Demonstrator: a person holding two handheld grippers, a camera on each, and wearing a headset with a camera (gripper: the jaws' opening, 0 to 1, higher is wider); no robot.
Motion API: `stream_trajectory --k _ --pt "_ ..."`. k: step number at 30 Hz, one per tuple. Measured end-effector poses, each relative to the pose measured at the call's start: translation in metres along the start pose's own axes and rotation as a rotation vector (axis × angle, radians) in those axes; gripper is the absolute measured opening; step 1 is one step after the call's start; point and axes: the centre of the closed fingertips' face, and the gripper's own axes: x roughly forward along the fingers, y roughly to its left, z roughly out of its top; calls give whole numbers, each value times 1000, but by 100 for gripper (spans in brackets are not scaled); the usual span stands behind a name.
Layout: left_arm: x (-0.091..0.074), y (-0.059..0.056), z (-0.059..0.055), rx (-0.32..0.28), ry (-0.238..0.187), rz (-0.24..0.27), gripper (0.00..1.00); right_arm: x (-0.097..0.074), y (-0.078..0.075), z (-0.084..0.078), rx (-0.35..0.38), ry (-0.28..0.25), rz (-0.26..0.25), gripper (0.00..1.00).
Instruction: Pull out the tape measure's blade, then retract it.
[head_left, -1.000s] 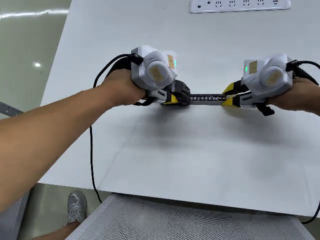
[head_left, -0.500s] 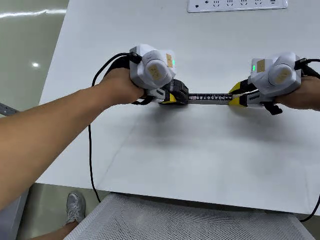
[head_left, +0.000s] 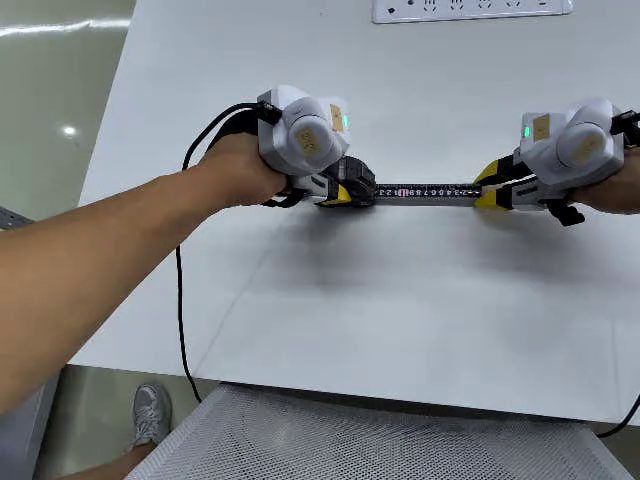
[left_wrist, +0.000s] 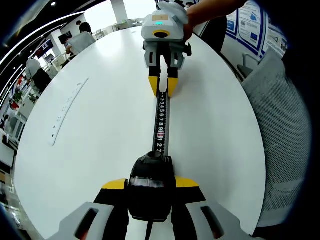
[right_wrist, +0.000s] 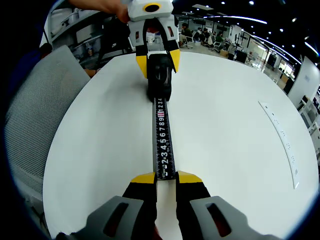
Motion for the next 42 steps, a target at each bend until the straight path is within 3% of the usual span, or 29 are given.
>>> stream_trajectory --k 42 --pt "2 1 -2 -3 6 0 29 -41 -4 -62 25 75 -28 9"
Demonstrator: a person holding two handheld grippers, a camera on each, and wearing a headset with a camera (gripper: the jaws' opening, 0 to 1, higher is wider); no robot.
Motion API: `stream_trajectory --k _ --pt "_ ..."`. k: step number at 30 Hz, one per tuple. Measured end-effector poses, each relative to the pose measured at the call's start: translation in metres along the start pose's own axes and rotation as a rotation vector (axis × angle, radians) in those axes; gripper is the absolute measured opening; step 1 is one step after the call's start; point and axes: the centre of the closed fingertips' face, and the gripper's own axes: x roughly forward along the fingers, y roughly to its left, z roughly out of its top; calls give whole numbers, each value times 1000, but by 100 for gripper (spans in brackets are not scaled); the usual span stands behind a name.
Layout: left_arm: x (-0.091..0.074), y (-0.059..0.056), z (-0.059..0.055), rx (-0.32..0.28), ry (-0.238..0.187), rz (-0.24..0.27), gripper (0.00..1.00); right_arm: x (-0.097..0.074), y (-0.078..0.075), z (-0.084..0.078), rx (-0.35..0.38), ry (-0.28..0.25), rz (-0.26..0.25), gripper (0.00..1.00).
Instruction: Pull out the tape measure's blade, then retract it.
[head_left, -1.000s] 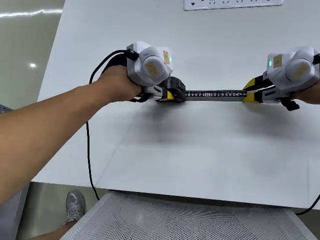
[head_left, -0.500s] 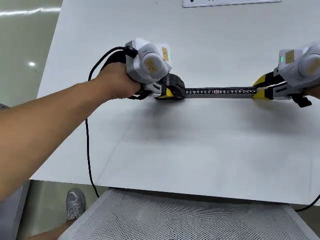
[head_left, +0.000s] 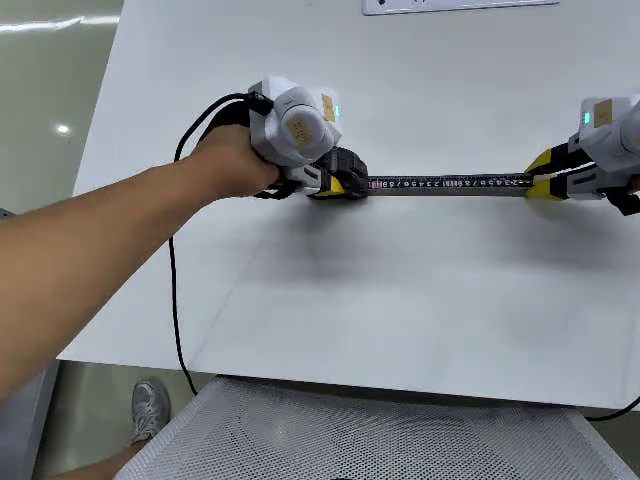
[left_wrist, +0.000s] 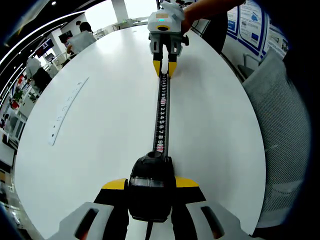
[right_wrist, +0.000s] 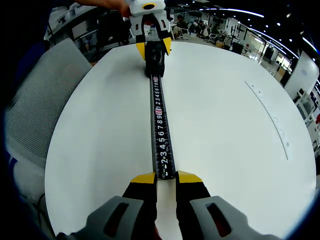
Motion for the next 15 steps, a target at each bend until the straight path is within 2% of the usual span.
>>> stream_trajectory --k 7,15 --pt "0 0 0 0 -1 -1 29 -6 -1 -6 2 7 -3 9" --pt "1 0 1 1 -7 -1 29 -7 -1 -6 -1 9 -1 9"
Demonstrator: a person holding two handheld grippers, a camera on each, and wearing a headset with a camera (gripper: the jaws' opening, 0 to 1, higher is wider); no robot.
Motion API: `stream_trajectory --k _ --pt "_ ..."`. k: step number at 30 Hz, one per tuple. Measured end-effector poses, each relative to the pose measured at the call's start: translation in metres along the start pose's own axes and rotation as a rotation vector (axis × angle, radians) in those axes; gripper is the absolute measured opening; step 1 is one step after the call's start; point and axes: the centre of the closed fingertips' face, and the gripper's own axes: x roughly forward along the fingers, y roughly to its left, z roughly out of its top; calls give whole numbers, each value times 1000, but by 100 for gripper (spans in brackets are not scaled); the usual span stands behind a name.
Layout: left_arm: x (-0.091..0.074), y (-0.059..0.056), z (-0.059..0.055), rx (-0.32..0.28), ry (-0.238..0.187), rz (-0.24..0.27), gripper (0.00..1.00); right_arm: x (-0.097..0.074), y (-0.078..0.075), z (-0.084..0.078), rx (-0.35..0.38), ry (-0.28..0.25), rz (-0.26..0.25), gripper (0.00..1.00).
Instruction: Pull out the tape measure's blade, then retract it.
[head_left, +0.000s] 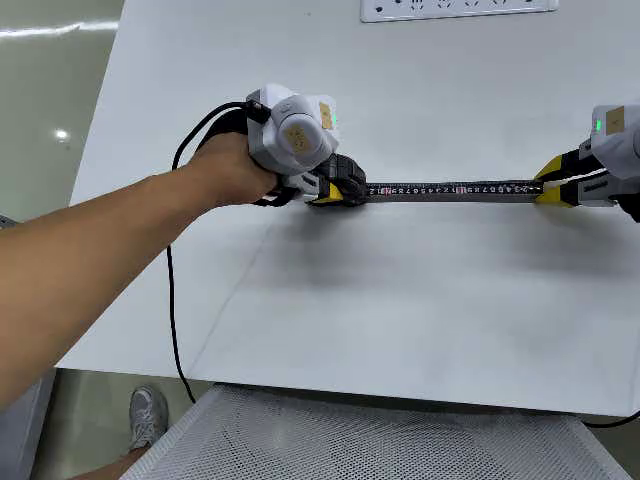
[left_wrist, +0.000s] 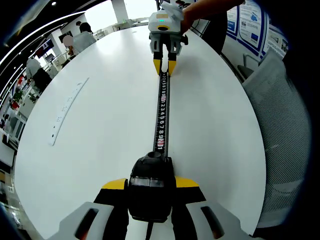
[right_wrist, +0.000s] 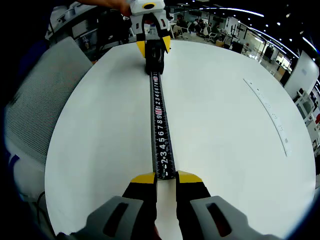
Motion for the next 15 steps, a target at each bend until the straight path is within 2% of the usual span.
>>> stream_trajectory --k 7,15 --pt "0 0 1 10 -16 -4 29 -1 1 1 -10 -8 13 10" --pt "1 0 2 10 -24 2 30 -2 2 2 -44 11 19 11"
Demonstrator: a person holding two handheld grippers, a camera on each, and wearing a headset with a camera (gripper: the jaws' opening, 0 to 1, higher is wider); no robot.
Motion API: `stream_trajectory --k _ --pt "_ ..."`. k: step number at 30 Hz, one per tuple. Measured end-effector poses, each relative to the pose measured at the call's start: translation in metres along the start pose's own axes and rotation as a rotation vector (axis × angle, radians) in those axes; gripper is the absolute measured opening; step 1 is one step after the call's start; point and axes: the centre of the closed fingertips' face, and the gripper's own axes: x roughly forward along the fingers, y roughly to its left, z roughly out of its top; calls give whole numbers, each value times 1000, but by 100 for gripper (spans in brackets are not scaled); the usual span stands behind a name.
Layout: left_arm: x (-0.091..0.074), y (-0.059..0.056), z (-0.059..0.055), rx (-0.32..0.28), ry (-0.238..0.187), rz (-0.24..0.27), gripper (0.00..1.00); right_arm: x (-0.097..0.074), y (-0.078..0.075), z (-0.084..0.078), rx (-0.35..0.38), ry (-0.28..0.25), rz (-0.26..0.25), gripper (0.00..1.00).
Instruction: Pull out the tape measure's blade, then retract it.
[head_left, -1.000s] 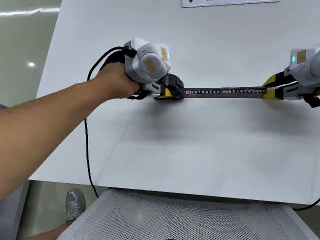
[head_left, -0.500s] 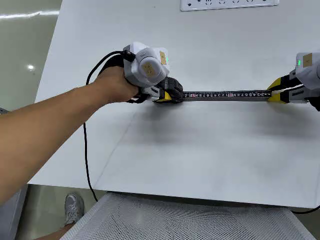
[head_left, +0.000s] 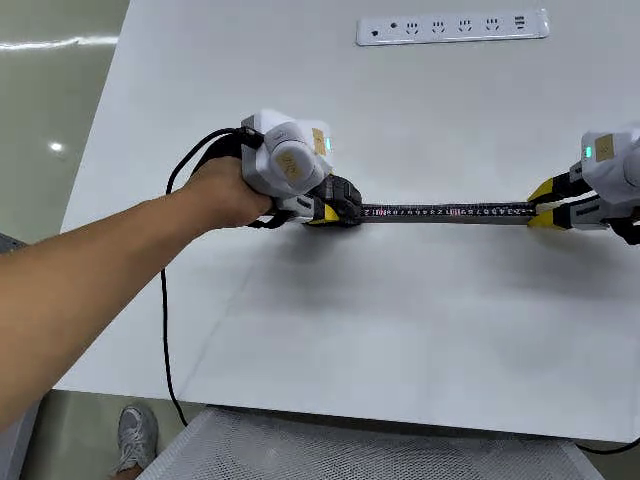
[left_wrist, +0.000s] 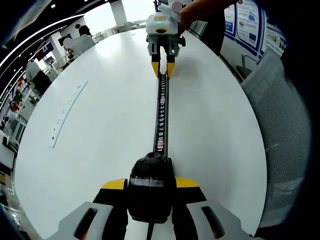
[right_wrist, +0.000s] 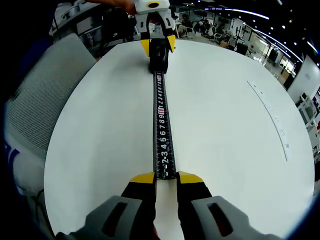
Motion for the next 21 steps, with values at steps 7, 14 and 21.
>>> stream_trajectory --k 7,14,21 --pt "0 0 1 -12 -5 8 31 0 1 2 -15 17 -15 12" --pt "-2 -1 1 -25 -9 22 32 -1 -2 3 14 17 -36 15" --pt "-5 0 0 -73 -10 63 33 -2 -8 2 83 12 -78 22"
